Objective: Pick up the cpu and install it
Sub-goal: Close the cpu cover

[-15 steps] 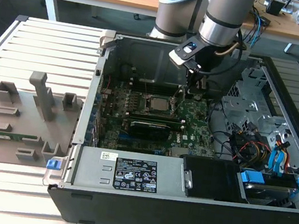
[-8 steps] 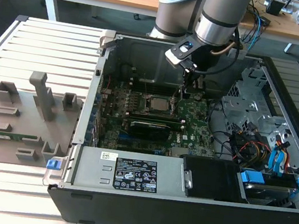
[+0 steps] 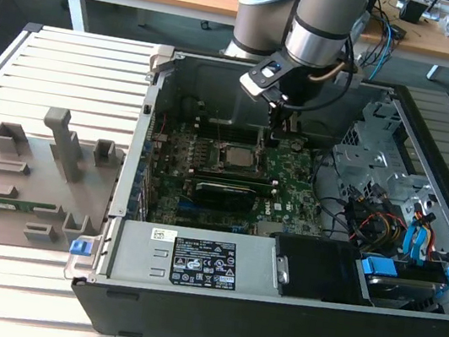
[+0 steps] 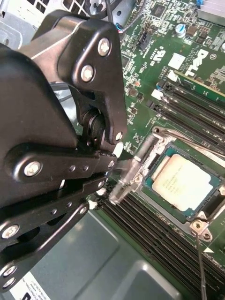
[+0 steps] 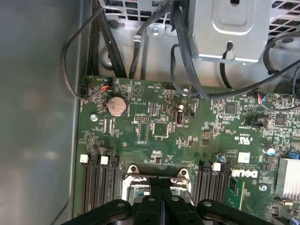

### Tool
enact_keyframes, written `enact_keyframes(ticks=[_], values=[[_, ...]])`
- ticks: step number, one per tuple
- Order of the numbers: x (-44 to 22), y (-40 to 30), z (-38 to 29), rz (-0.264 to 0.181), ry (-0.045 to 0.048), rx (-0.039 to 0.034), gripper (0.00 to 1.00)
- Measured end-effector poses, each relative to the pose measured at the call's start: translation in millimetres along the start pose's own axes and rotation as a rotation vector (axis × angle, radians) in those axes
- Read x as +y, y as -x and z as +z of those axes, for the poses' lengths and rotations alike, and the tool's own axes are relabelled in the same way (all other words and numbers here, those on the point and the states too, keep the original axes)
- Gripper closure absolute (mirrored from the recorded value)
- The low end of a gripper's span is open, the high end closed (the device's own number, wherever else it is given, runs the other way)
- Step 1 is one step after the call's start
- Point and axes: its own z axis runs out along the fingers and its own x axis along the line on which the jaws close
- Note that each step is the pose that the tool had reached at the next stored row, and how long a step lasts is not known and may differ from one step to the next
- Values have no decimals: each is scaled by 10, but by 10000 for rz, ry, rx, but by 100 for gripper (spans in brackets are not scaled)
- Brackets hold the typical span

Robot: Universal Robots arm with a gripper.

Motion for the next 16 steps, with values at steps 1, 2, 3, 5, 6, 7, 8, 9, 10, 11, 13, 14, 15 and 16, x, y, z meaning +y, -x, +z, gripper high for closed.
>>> enact_keyframes(ticks=[1, 2, 3, 5, 6, 7, 8, 9, 10, 11, 13, 14, 15, 16], values=[[-15, -1, 1, 1, 0, -1, 89], [-22, -2, 1, 1, 0, 0, 89], [-29, -2, 1, 1, 0, 0, 89], [-46, -4, 2, 1, 0, -1, 89], [-62, -5, 4, 0, 1, 1, 89], [-76, -6, 5, 0, 1, 1, 89], [-91, -7, 7, 0, 1, 0, 89], [-105, -8, 9, 0, 1, 0, 89], [-114, -9, 10, 1, 1, 0, 89], [-121, -10, 11, 0, 0, 0, 89], [-144, -12, 15, 1, 0, 0, 89], [-152, -13, 16, 0, 0, -1, 89], [-158, -13, 17, 0, 0, -1, 89], [-169, -14, 22, 0, 0, 0, 89]])
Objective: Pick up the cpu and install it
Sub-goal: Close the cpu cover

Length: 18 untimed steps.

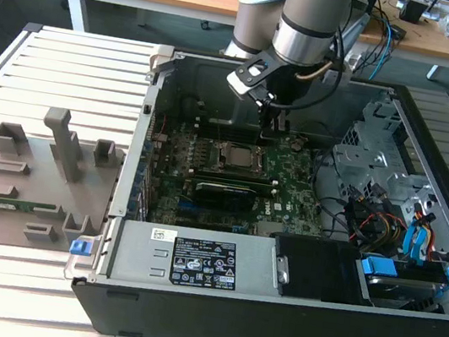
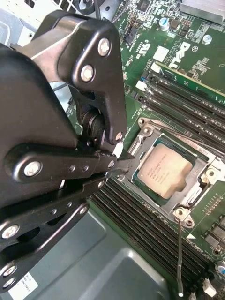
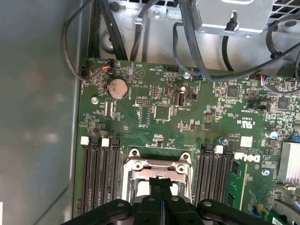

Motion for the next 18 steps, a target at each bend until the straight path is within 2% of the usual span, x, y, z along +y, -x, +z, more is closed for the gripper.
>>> enact_keyframes(ticks=[7, 9, 10, 11, 13, 16, 18], values=[[-48, -5, 42, 0, 0, 0, 89], [-67, -5, 79, 0, 0, 0, 89], [-204, 35, 145, -67, 2, -4, 89], [-258, 51, 161, -95, 2, -6, 89], [-307, 61, 179, -112, 4, -5, 89], [-439, 57, 291, -126, 4, -7, 89], [-460, 54, 321, -128, 4, -7, 89]])
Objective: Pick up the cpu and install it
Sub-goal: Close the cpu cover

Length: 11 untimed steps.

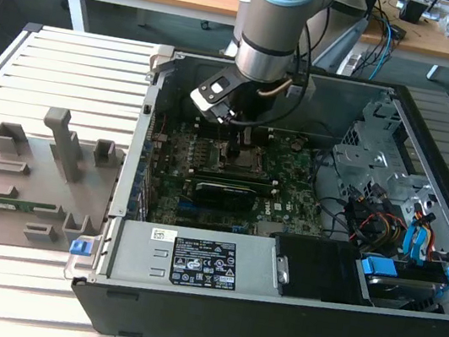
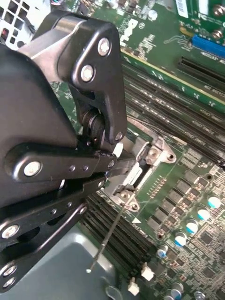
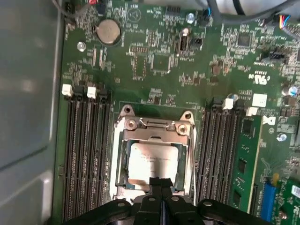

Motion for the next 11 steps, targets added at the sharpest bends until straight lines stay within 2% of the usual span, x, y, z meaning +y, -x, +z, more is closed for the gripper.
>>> enact_keyframes(ticks=[4, 9, 11], values=[[-50, -6, 64, -14, -1, -2, 89], [-53, -7, 76, -15, -1, -2, 89], [-34, -5, 55, -15, 1, 0, 89]])
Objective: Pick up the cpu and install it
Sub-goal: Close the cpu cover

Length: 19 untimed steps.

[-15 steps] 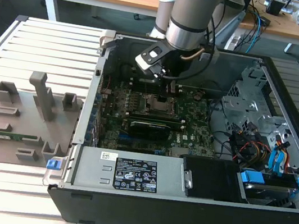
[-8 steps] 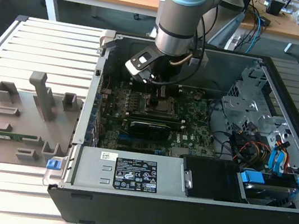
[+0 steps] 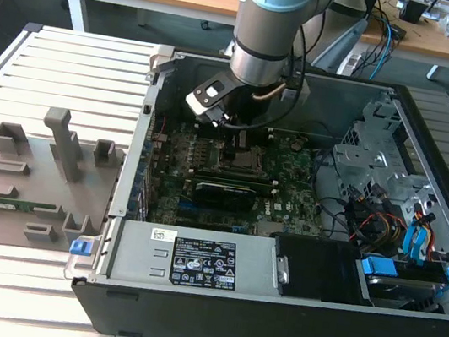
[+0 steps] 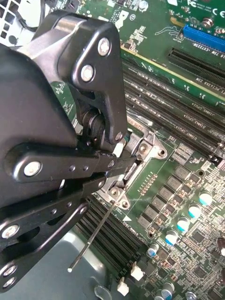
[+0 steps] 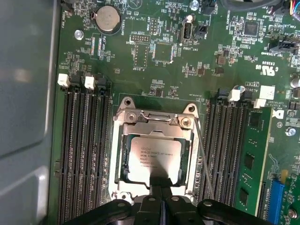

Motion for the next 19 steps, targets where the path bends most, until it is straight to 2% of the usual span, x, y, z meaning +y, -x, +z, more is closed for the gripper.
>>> enact_keyframes(ticks=[1, 2, 5, 13, 19], values=[[16, 2, -6, 1, 0, 0, 89], [74, 8, -17, 0, -1, -2, 89], [187, 19, -31, -1, -1, -1, 89], [229, 24, -55, 1, -4, -21, 89], [217, 35, -420, 2, -3, -20, 89]])
